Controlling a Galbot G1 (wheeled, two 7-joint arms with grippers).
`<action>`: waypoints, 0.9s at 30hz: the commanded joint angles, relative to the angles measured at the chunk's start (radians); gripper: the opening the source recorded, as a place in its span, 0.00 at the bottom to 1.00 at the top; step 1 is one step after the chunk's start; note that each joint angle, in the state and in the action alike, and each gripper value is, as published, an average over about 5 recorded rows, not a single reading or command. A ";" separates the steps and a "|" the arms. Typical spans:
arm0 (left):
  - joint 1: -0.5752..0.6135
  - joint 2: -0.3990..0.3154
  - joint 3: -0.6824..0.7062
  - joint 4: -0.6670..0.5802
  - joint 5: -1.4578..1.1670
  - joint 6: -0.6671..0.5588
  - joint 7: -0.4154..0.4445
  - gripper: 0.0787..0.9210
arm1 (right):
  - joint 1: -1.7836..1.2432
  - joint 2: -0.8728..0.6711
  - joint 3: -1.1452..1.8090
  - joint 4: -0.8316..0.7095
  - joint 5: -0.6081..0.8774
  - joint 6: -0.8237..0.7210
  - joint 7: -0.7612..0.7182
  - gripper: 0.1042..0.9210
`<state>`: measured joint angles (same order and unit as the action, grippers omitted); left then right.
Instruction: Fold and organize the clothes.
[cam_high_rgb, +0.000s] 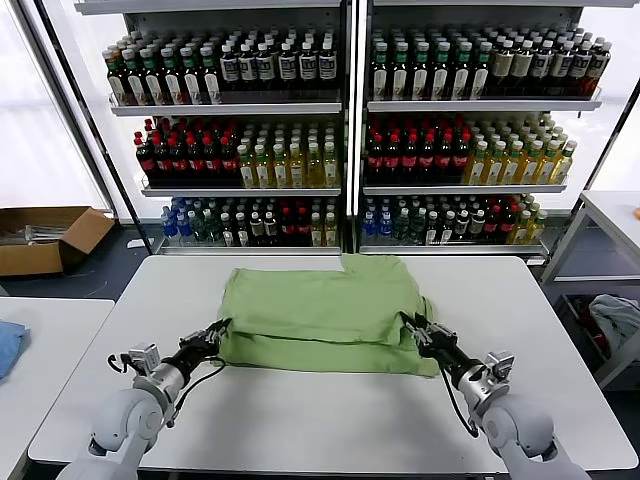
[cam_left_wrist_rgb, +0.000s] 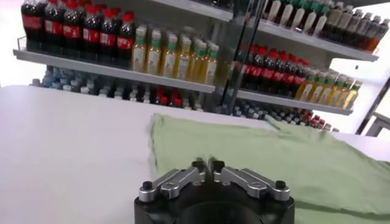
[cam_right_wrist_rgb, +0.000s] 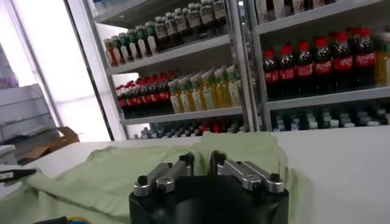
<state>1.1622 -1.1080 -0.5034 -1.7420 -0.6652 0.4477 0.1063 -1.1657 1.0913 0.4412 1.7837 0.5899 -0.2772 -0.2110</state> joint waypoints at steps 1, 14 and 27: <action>0.056 0.002 -0.046 -0.047 0.017 0.021 -0.020 0.27 | -0.046 -0.006 0.053 0.078 -0.043 -0.110 0.088 0.54; 0.125 -0.031 -0.035 -0.075 0.091 0.039 -0.017 0.72 | -0.308 -0.031 0.123 0.220 -0.132 -0.120 0.096 0.87; 0.109 -0.037 -0.029 -0.026 0.104 0.032 0.039 0.88 | -0.291 -0.005 0.054 0.182 -0.184 -0.163 0.126 0.62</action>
<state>1.2608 -1.1422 -0.5312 -1.7822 -0.5760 0.4798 0.1096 -1.4213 1.0829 0.5104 1.9590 0.4338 -0.4145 -0.1081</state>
